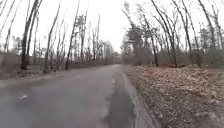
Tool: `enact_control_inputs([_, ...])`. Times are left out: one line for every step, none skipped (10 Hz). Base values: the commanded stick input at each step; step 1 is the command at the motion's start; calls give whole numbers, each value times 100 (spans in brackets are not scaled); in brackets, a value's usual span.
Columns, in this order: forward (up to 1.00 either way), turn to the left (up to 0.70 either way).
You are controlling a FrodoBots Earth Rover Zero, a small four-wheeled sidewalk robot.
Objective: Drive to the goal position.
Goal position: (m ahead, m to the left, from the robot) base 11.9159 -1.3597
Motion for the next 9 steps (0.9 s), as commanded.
enact_control_inputs([100,0])
enact_control_inputs([100,0])
enact_control_inputs([100,0])
enact_control_inputs([100,0])
enact_control_inputs([100,0])
enact_control_inputs([100,0])
enact_control_inputs([100,0])
enact_control_inputs([100,0])
enact_control_inputs([100,0])
